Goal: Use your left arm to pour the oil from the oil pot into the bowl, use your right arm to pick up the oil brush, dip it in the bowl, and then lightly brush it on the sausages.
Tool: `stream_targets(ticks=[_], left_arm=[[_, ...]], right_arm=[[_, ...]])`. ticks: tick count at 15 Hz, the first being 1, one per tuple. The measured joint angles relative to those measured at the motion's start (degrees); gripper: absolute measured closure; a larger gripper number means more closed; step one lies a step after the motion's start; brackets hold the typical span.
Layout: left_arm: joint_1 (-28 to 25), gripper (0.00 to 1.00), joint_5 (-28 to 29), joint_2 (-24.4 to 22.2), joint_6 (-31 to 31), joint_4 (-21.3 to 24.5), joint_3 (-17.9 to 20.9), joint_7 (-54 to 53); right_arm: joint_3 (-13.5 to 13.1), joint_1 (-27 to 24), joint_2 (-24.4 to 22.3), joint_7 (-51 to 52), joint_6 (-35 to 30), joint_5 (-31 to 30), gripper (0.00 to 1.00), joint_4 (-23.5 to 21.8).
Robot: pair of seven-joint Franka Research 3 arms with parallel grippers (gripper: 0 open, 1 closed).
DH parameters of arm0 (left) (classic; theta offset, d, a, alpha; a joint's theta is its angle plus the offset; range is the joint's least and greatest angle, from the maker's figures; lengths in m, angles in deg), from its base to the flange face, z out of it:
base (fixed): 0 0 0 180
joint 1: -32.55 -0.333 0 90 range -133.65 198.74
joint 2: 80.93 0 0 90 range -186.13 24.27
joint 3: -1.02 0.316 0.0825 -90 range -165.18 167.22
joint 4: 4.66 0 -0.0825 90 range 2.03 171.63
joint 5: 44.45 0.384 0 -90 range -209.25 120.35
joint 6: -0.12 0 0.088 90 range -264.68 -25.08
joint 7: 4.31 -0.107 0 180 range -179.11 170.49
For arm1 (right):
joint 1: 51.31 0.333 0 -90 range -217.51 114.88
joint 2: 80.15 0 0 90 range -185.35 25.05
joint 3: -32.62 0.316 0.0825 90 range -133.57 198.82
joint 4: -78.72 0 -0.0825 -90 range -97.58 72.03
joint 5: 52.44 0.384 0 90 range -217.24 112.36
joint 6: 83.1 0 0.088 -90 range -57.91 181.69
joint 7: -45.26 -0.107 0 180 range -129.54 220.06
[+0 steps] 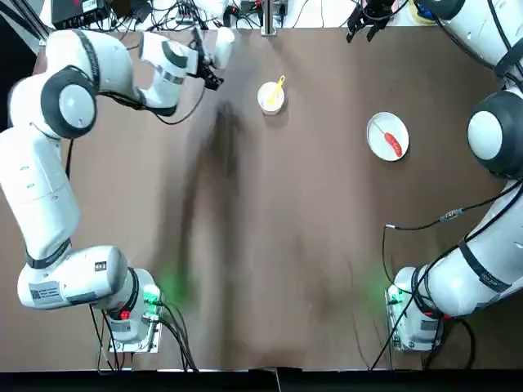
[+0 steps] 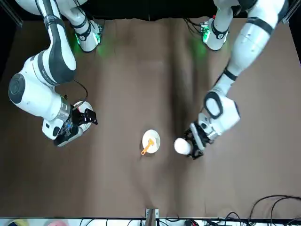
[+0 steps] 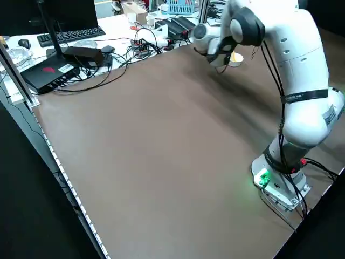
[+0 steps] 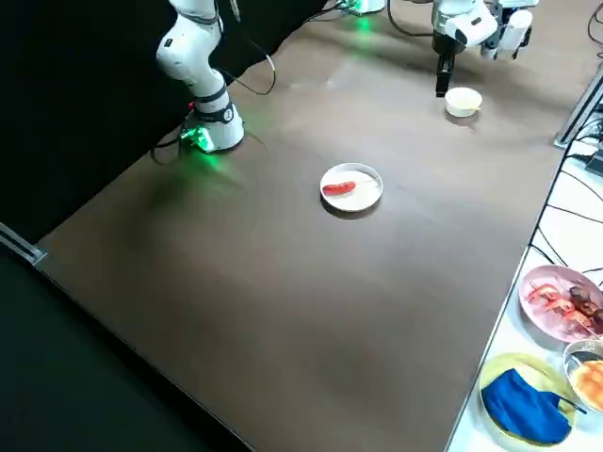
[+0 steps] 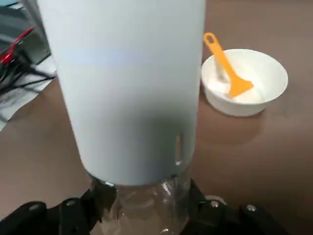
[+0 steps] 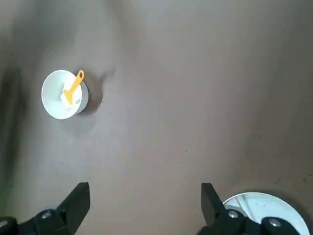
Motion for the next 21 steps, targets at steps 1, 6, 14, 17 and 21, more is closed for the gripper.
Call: stream_targets(ticks=[1,6,14,17,21], left_arm=[[2.97,0.35,-0.24,0.01,-2.10,0.05,0.75,0.05],[17.87,0.35,-0.61,-0.04,-4.61,-0.71,10.53,1.46],[23.17,0.35,-0.60,-1.26,1.24,-3.38,19.89,1.28],[28.11,0.35,-0.60,-2.29,3.87,-4.56,26.59,1.29],[33.71,0.35,-0.60,-2.87,4.25,-4.62,32.57,1.78]], right_arm=[[0.00,0.00,0.00,0.00,0.00,0.00,0.00,0.01],[-0.12,-0.16,0.01,0.01,0.00,0.01,0.00,0.01],[-0.18,-0.19,0.01,0.01,0.00,0.09,0.00,0.01],[-0.18,-0.19,0.01,0.01,0.01,0.32,0.00,0.01],[-0.21,-0.23,0.01,0.01,0.01,0.45,0.00,0.01]])
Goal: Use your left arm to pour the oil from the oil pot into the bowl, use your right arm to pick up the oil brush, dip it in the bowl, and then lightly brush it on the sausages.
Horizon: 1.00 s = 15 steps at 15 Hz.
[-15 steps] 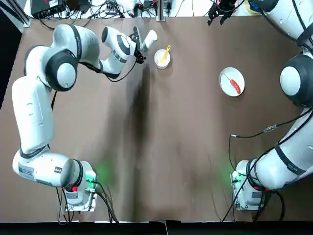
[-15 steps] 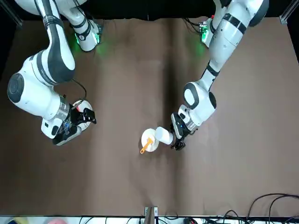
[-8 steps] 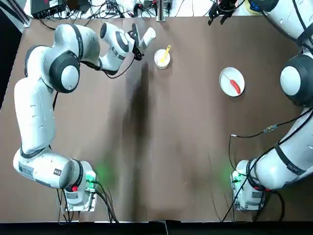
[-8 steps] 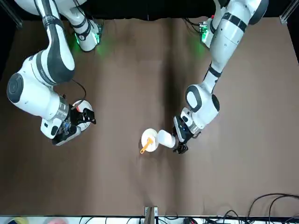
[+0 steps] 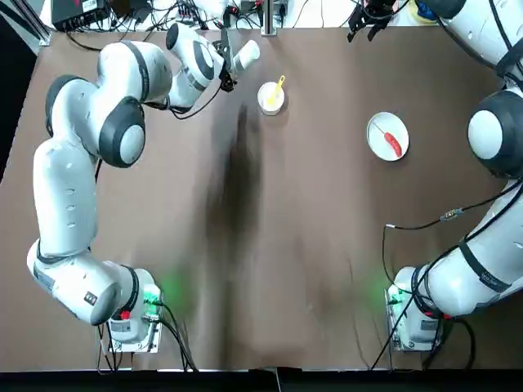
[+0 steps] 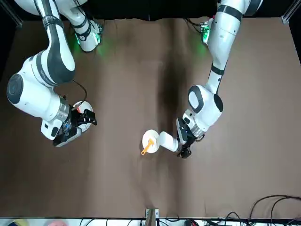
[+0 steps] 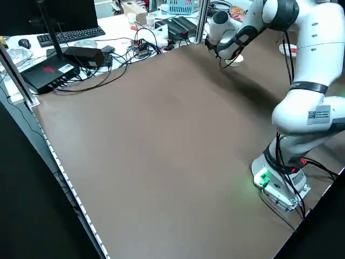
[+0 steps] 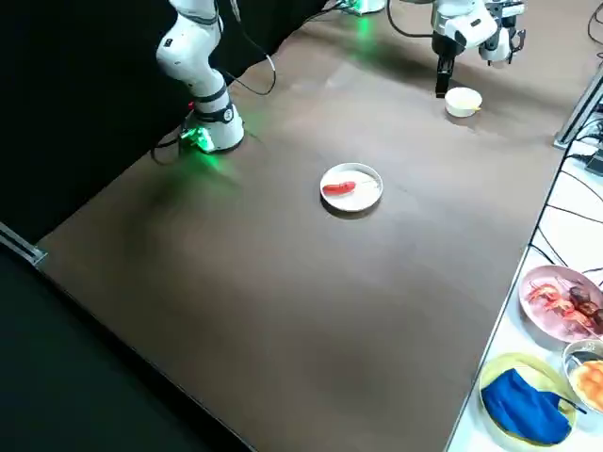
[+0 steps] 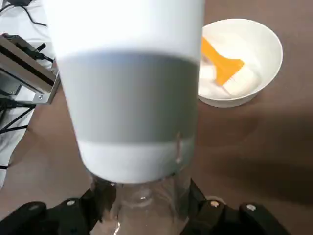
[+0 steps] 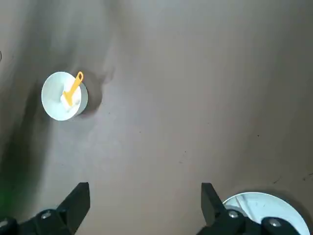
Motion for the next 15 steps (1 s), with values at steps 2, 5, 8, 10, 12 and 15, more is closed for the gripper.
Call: stream_targets(ticks=[2,5,8,10,12,15], left_arm=[[3.33,0.35,0.00,0.00,0.08,0.00,3.27,0.01],[9.60,0.35,0.00,0.08,0.14,0.01,9.78,0.35],[12.33,0.35,0.00,0.39,0.18,0.36,11.93,0.49],[13.63,0.35,0.00,1.04,0.13,0.71,12.82,0.49],[16.47,0.35,0.00,2.15,0.07,0.77,15.91,0.49],[20.76,0.35,0.00,3.58,-0.54,0.78,20.65,1.69]], right_arm=[[0.01,0.02,0.00,0.00,0.00,0.02,0.00,0.00],[0.08,0.15,0.02,-0.01,0.00,0.06,0.00,0.00],[0.14,0.19,0.12,0.02,0.00,0.07,0.00,0.00],[0.16,0.20,0.22,0.03,0.00,0.07,0.00,0.01],[0.17,0.20,0.59,0.03,0.00,0.08,0.00,0.01],[0.24,0.26,1.74,0.04,1.04,0.13,0.00,0.00]])
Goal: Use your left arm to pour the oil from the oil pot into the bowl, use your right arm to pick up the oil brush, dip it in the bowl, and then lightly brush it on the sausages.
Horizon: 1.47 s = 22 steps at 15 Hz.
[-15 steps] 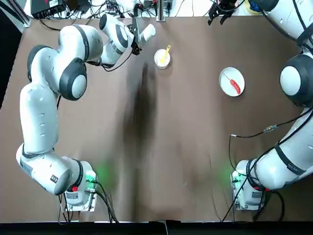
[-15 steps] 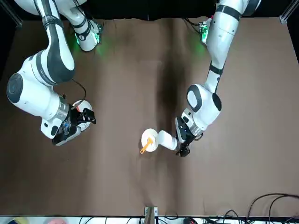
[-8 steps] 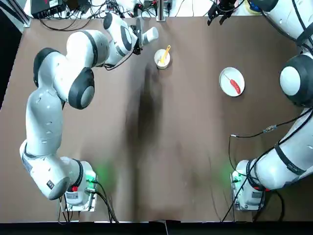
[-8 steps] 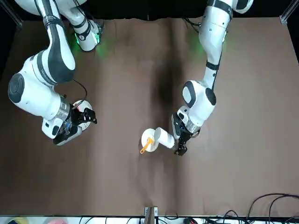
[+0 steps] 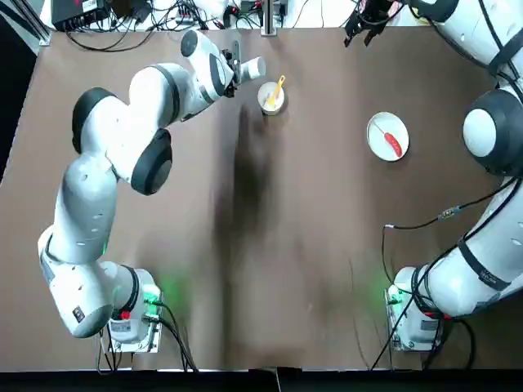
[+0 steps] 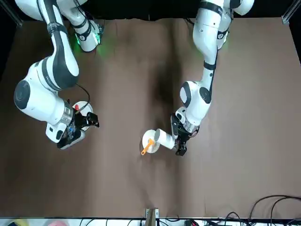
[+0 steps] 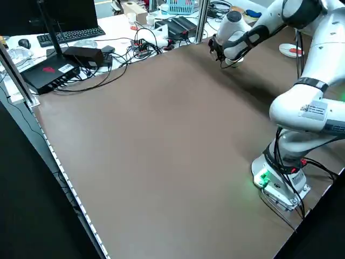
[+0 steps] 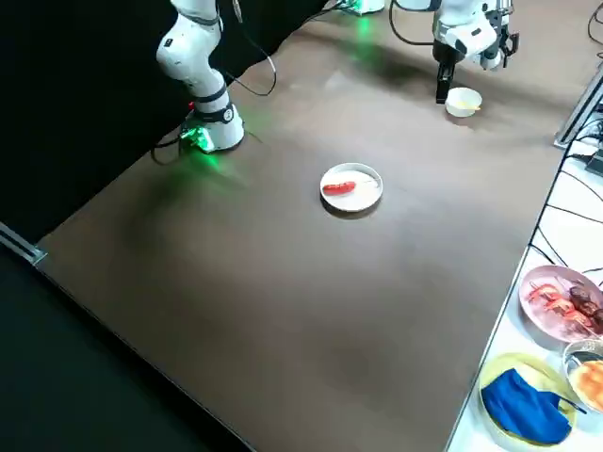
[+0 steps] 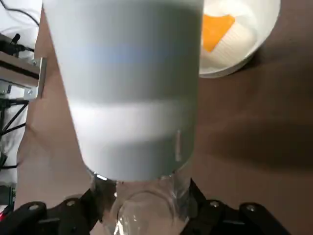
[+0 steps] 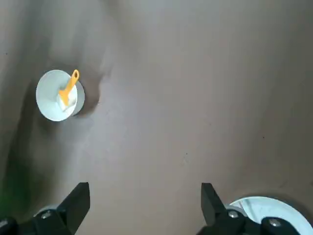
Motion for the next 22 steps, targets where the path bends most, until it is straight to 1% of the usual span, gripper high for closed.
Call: stream_targets(ticks=[1,5,8,12,14,19,22], left_arm=[[1.27,0.35,0.00,0.80,-1.16,0.00,1.18,1.30],[2.60,0.35,0.00,2.56,-4.39,0.00,2.11,1.38],[4.03,0.35,0.00,4.08,-6.17,-0.01,3.44,1.38],[5.43,0.35,0.00,4.98,-7.39,-0.03,4.47,1.40],[5.54,0.35,0.00,5.23,-7.88,-0.03,4.53,1.40],[5.55,0.35,0.00,5.53,-8.05,-0.06,4.63,1.40],[5.50,0.35,-0.06,5.50,-7.58,-0.25,4.74,2.10]], right_arm=[[0.10,0.10,0.70,0.00,1.57,0.13,0.00,0.00],[0.26,0.79,2.05,-0.04,3.38,1.14,0.00,0.00],[0.26,1.08,3.59,-0.05,3.59,7.03,0.00,0.04],[0.26,1.19,5.61,-0.27,4.34,14.68,0.00,0.17],[0.26,1.55,6.89,-0.72,6.62,17.31,0.00,0.18],[0.35,5.17,10.54,-3.56,16.51,18.76,0.00,0.20],[0.35,7.24,11.94,-4.22,21.86,20.72,0.01,0.25]])
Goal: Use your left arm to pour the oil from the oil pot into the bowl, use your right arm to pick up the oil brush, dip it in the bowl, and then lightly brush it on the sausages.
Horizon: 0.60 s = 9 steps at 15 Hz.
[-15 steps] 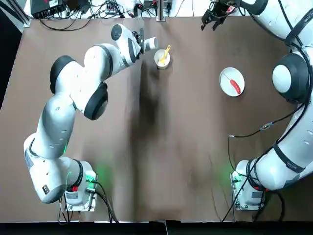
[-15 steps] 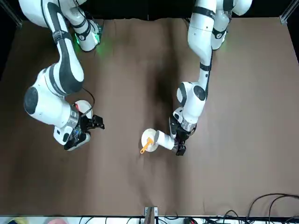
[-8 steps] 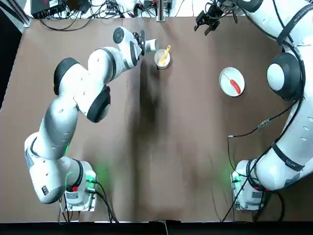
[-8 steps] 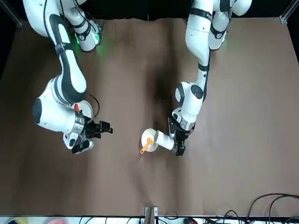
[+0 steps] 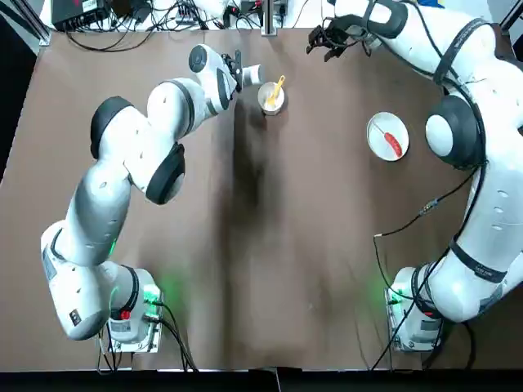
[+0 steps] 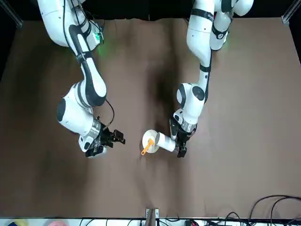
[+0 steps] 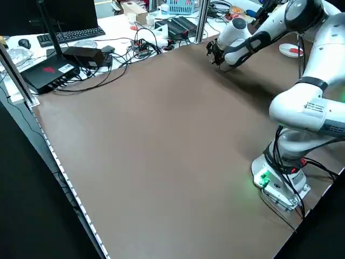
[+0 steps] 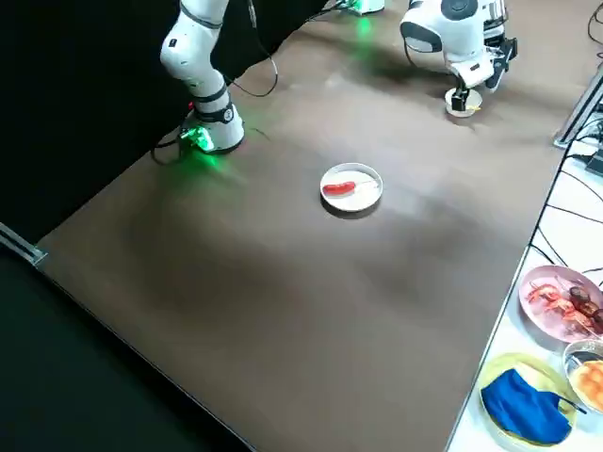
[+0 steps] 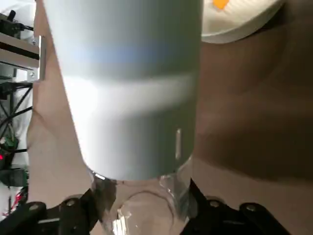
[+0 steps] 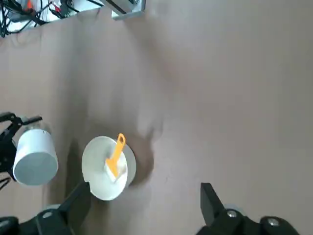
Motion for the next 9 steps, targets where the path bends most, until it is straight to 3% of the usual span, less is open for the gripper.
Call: stream_targets(ticks=[4,9], left_arm=[[-2.89,0.35,-0.35,-1.50,8.92,-0.80,0.45,1.29],[-12.04,0.35,-0.37,-9.25,30.03,-1.54,0.46,0.93]], right_arm=[[0.01,2.11,2.46,-1.08,4.03,1.07,0.15,0.30],[0.04,5.66,7.78,-5.07,11.42,1.11,0.26,3.56]])
